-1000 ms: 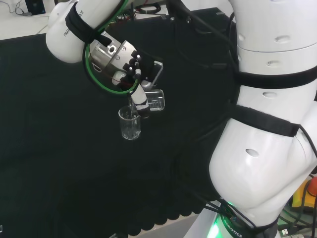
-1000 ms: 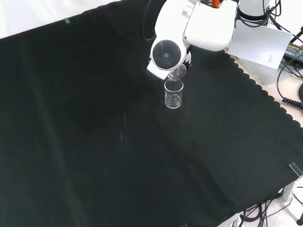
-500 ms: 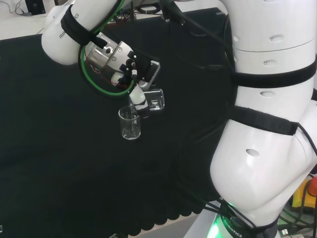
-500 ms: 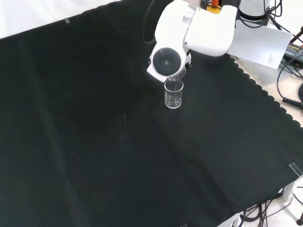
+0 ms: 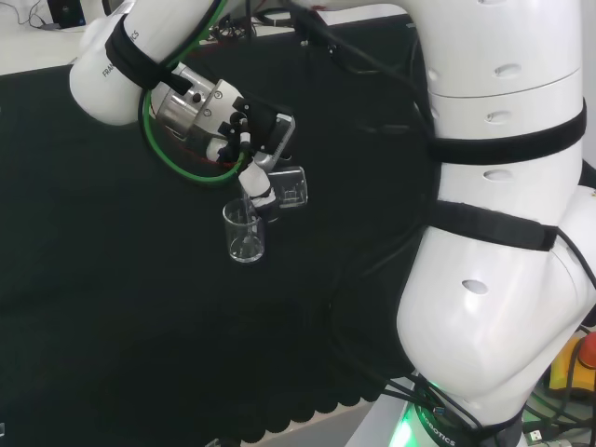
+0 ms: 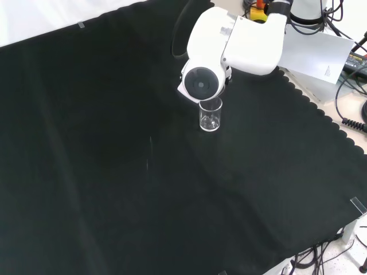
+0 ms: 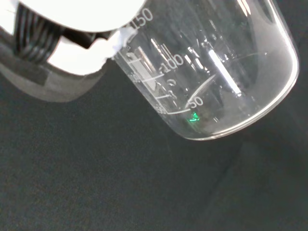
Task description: Pour the water from the handheld beaker into the one on the table.
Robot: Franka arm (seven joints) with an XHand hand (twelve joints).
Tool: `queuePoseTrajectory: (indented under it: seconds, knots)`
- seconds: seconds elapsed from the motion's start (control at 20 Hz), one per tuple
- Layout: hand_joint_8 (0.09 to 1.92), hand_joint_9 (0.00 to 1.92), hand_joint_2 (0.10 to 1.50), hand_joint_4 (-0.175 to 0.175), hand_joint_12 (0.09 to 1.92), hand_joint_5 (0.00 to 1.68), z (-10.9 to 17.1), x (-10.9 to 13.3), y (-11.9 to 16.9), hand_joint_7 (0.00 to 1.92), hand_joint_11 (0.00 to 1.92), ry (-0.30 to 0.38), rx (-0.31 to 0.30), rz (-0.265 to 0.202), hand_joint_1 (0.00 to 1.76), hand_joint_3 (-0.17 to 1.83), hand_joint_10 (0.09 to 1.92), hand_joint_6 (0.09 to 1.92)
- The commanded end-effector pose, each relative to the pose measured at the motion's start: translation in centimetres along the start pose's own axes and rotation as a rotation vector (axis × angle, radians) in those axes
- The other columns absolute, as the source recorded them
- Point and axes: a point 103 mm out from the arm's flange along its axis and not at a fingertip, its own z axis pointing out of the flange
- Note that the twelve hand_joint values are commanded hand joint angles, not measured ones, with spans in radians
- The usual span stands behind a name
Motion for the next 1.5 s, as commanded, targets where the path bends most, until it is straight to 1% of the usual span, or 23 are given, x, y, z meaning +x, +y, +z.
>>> queuePoseTrajectory:
  seconds: [0.05, 0.35, 0.65, 1.1, 1.5]
  knots:
    - [0.77, 1.58, 0.63, 0.028, 0.59, 1.17, -0.21, 0.03, 0.03, 1.45, 1.49, -0.013, 0.022, 0.011, 1.14, 0.8, 0.49, 0.92]
    - [0.77, 1.57, 0.64, 0.034, 0.59, 1.16, -0.58, -0.02, -0.04, 1.45, 1.49, -0.022, 0.043, 0.025, 1.14, 0.8, 0.5, 0.94]
    - [0.78, 1.57, 0.64, 0.035, 0.59, 1.16, -0.58, 0.01, 0.02, 1.45, 1.48, -0.026, 0.065, 0.029, 1.14, 0.8, 0.5, 0.94]
    - [0.78, 1.57, 0.64, 0.035, 0.6, 1.16, -0.61, -0.03, -0.07, 1.45, 1.49, -0.023, 0.065, 0.034, 1.14, 0.8, 0.51, 0.94]
    - [0.78, 1.56, 0.64, 0.036, 0.6, 1.16, -0.61, -0.01, -0.04, 1.44, 1.49, -0.011, 0.058, 0.028, 1.14, 0.8, 0.51, 0.94]
